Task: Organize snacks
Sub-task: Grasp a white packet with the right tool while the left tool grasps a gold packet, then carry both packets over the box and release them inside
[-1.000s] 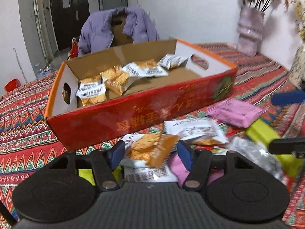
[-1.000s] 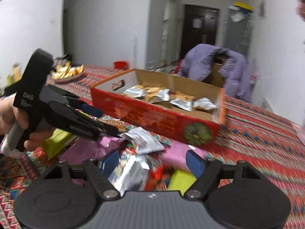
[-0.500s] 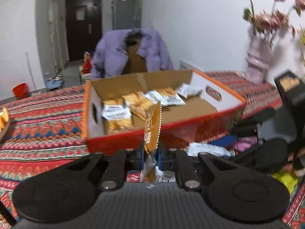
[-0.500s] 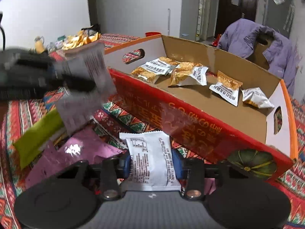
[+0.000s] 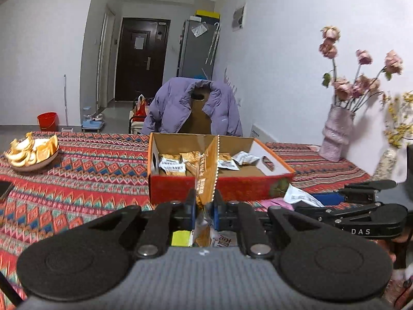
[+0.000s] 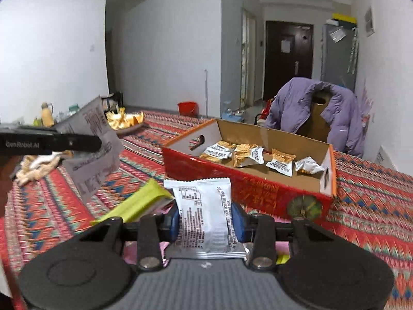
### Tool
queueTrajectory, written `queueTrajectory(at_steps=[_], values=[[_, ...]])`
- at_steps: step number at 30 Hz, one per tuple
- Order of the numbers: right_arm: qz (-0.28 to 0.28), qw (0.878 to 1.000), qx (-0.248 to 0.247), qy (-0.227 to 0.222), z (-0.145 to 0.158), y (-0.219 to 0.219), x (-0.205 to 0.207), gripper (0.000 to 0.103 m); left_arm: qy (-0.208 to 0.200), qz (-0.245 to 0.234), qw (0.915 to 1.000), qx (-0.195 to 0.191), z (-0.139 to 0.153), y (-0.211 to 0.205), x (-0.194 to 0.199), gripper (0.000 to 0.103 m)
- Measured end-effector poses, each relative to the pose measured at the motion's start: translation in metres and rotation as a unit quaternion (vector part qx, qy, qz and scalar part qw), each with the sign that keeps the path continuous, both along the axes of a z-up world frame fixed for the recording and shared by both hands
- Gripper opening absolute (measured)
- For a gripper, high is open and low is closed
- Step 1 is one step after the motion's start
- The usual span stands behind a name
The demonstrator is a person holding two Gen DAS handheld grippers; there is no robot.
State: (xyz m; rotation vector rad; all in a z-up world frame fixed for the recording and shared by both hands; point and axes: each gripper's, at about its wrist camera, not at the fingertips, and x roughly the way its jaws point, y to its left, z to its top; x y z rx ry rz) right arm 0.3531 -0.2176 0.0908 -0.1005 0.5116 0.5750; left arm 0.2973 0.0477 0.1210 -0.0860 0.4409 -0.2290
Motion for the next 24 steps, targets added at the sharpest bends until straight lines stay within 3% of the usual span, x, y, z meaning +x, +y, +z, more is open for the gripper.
queueTrajectory(at_steps=[5,12,18,24], values=[[-0.03,1.0,0.004,0.002,-0.004,-0.009,-0.054,0.039,0.005,-0.004,0.9999,-0.011,-0.003,-0.005,-0.04,0.012],[-0.053,0.999,0.0,0.004,-0.007,-0.025,-0.1,0.039,0.006,-0.013,0.9998,-0.011,-0.006,-0.014,-0.067,0.012],[-0.059,0.998,0.009,-0.004,-0.005,-0.032,-0.109,0.039,0.001,-0.018,0.9997,-0.015,-0.004,-0.017,-0.07,0.012],[-0.059,0.998,0.013,-0.017,0.003,-0.036,-0.084,0.039,-0.013,-0.033,0.9994,0.007,0.008,-0.031,-0.036,0.012]])
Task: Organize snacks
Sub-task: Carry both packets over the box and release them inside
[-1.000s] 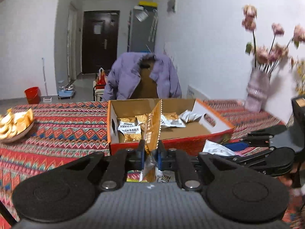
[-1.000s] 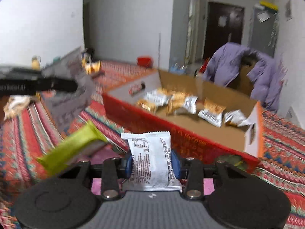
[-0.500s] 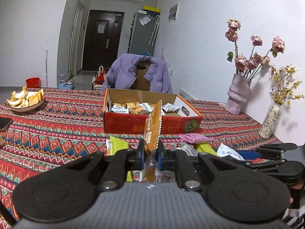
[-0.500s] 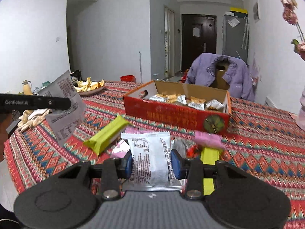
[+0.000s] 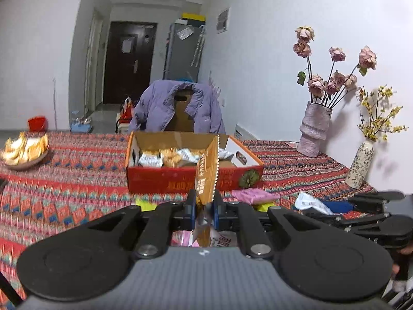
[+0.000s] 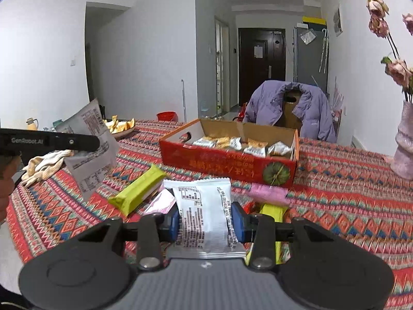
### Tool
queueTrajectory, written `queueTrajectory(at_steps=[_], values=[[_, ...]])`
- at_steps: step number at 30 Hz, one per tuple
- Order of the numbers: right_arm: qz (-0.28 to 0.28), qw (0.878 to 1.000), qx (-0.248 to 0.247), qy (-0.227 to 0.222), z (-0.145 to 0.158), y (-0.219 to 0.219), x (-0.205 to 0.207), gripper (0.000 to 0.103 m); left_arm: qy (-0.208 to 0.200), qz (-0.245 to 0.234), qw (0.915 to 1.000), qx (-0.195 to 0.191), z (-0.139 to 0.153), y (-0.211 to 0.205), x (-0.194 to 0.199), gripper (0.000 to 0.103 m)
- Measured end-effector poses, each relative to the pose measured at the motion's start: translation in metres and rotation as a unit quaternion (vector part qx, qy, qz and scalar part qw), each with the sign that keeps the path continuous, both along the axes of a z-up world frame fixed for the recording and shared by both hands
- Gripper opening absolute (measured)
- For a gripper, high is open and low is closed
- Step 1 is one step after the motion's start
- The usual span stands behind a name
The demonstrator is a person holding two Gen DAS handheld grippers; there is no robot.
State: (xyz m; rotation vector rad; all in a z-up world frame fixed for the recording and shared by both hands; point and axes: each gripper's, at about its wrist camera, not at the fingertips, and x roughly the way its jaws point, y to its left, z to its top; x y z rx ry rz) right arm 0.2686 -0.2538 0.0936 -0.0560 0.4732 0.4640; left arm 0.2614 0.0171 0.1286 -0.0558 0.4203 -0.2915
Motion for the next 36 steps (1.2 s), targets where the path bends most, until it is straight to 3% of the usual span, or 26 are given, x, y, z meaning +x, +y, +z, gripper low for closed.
queueTrajectory(at_steps=[5,10,18,22,29,31,32,34,36], values=[[-0.004,1.0,-0.009,-0.016,0.017,-0.007,0.047,0.039,-0.022,-0.02,0.9994,0.016,0.017,-0.015,0.058,0.012],[-0.005,0.999,-0.026,-0.018,0.027,-0.012,0.123,0.039,-0.021,-0.019,0.9987,0.042,0.023,-0.034,0.148,0.012],[0.005,0.996,-0.08,0.029,0.004,0.002,0.271,0.039,0.04,-0.001,0.9969,0.067,-0.003,-0.061,0.309,0.012],[0.009,0.991,-0.126,0.042,-0.016,0.018,0.322,0.04,0.077,-0.003,0.9957,0.051,-0.023,-0.066,0.365,0.012],[0.013,0.984,-0.156,0.08,-0.049,0.033,0.385,0.04,0.138,0.003,0.9903,0.015,-0.057,-0.068,0.421,0.018],[0.006,0.984,-0.155,0.089,-0.055,0.033,0.393,0.041,0.146,-0.006,0.9892,0.011,-0.06,-0.066,0.424,0.04],[0.006,0.984,-0.153,0.089,-0.055,0.033,0.395,0.041,0.142,-0.011,0.9897,0.011,-0.059,-0.065,0.423,0.042],[0.006,0.986,-0.143,0.083,-0.05,0.03,0.395,0.052,0.131,-0.019,0.991,0.018,-0.055,-0.064,0.416,0.043],[0.001,0.988,-0.136,0.076,-0.045,0.027,0.39,0.057,0.129,-0.025,0.9912,0.022,-0.05,-0.063,0.408,0.044]])
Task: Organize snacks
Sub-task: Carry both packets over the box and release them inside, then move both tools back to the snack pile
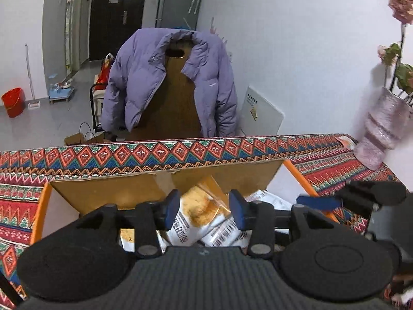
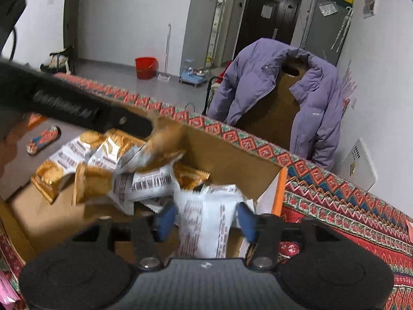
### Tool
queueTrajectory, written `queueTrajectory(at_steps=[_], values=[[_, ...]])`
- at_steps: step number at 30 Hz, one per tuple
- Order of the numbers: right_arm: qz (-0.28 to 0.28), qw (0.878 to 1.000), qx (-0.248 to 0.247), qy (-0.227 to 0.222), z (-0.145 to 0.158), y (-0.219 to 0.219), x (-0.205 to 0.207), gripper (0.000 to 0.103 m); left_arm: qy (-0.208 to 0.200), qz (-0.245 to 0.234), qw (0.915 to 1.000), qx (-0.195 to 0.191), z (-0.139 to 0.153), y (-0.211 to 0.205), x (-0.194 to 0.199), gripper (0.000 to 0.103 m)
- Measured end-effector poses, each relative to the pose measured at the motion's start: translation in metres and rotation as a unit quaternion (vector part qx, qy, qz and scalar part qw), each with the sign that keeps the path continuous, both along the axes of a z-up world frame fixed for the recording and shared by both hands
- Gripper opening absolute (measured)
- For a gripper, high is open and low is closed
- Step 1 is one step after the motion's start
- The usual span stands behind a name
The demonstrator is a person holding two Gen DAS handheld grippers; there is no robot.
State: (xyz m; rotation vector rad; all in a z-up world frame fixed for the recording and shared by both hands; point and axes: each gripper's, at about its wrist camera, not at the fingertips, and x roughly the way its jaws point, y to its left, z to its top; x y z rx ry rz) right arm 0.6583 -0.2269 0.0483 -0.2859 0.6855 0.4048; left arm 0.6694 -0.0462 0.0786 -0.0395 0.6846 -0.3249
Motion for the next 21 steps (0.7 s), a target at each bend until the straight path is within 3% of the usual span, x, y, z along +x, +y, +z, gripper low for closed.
queueTrajectory(at_steps=[8,15,21], values=[[-0.01,0.999,0.015,-0.027,0.042,-0.009,-0.04,0.063,-0.023,0.0,0.9997,0.002,0.041,0.026,-0.064,0.049],[-0.015,0.997,0.013,-0.068,0.095,-0.026,-0.114,0.073,-0.071,0.031,0.9969,0.012,0.089,0.069,-0.167,0.058],[-0.011,0.995,0.032,-0.097,0.122,-0.039,-0.197,0.079,-0.098,0.051,0.9939,0.003,0.104,0.094,-0.268,0.065]])
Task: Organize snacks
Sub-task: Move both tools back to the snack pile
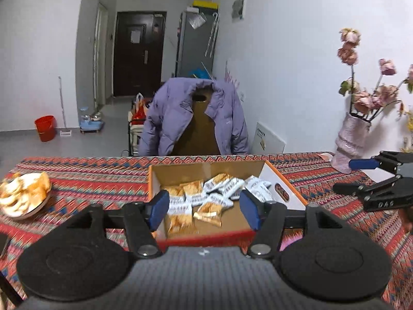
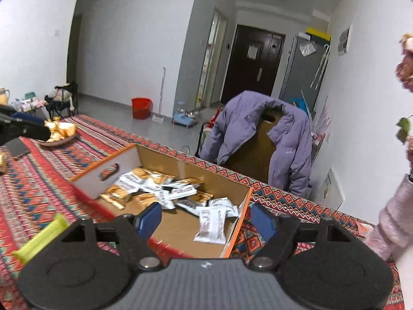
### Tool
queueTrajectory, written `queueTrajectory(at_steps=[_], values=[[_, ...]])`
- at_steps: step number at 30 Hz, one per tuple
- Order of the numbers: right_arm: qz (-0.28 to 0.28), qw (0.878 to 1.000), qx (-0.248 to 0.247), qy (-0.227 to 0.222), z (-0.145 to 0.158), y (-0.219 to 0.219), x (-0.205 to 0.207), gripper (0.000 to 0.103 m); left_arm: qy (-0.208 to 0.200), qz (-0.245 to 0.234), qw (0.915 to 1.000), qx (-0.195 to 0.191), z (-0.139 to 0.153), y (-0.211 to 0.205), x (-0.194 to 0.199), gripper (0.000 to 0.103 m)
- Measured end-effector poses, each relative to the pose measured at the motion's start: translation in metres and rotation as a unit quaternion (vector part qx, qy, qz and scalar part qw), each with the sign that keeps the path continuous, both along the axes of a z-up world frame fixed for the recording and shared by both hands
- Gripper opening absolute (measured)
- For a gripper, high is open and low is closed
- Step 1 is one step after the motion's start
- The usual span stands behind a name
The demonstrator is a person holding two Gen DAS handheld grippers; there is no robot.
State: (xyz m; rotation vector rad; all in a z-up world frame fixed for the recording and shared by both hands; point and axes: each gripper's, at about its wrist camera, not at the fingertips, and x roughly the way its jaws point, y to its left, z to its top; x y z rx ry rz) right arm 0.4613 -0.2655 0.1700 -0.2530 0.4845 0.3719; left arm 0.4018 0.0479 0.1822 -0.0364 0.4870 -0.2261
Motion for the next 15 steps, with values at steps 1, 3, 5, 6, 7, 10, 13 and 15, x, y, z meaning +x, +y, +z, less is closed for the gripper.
queueTrajectory(at_steps=[1,3,5,6,7,10,13,15], values=[[0.001,1.0,0.003,-0.006,0.002,-0.001,-0.016,0.081,-0.005,0.001,1.0,-0.002,0.0,0.003,-0.017,0.068],[0.003,1.0,0.012,-0.016,0.004,-0.003,-0.046,0.082,-0.018,0.004,0.9998,0.0,-0.005,0.008,-0.051,0.07],[0.005,0.999,0.028,-0.024,0.003,-0.007,-0.076,0.083,-0.024,0.02,0.9995,0.007,-0.013,0.011,-0.081,0.07],[0.005,0.999,0.036,-0.027,0.002,-0.01,-0.091,0.084,-0.027,0.024,0.9993,0.01,-0.018,0.011,-0.096,0.071],[0.006,0.999,0.042,-0.029,-0.001,-0.012,-0.104,0.085,-0.028,0.028,0.9992,0.01,-0.023,0.011,-0.11,0.073],[0.009,0.998,0.056,-0.036,-0.012,-0.015,-0.147,0.087,-0.034,0.033,0.9988,0.007,-0.037,0.009,-0.149,0.076],[0.008,0.997,0.064,-0.045,-0.031,-0.015,-0.187,0.088,-0.039,0.053,0.9978,0.01,-0.053,0.005,-0.183,0.079],[-0.001,0.996,0.077,-0.054,-0.044,-0.016,-0.212,0.088,-0.022,0.061,0.9979,-0.009,-0.065,0.006,-0.2,0.079]])
